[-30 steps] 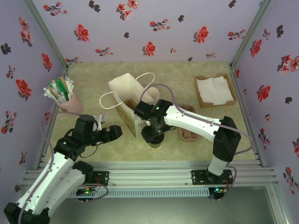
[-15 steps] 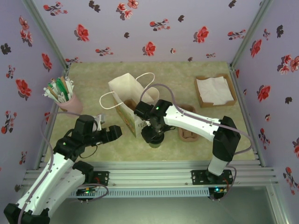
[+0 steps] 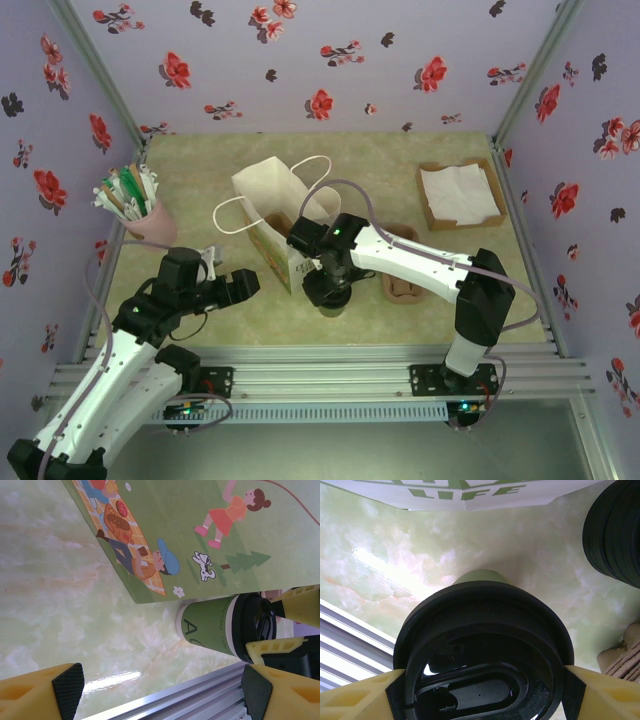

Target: Pack the takeout coffee

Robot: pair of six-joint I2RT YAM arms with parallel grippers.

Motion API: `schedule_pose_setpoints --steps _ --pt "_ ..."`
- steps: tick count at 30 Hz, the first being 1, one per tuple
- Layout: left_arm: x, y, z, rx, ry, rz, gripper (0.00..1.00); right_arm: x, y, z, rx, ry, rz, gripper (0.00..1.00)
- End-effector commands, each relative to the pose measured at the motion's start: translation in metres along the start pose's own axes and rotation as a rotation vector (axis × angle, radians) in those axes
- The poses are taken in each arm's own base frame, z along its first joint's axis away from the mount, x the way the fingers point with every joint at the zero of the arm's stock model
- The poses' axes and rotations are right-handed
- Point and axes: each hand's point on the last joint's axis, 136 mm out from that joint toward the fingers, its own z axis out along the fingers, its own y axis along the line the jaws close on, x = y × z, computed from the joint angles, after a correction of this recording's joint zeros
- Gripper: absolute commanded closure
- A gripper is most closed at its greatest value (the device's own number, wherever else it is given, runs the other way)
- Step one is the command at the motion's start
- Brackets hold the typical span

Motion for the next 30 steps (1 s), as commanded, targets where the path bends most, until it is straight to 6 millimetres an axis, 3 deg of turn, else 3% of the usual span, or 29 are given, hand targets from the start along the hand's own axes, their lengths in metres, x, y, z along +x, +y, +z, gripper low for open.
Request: schedule_pose_setpoints --steps 1,18,24,30 --pt "-0.006 -0.007 -0.009 0.006 -0.029 0.015 0.15 0.005 -0.007 0.014 0.044 0.042 -0.01 0.22" --pt "-0.009 -0.007 -0.014 -0.004 -0.048 0.02 0.15 0.007 -0.006 0.013 0.052 0.042 -0.015 0.3" --pt "-0.02 -0.008 -0.032 -0.049 -0.106 0.05 0.15 0.009 -0.005 -0.005 0.049 0.006 -0.011 0.33" --pt "-0.045 -0.018 -0.058 -0.104 -0.196 0.104 0.14 0.016 -0.007 -0.032 0.021 -0.054 0.006 0.34"
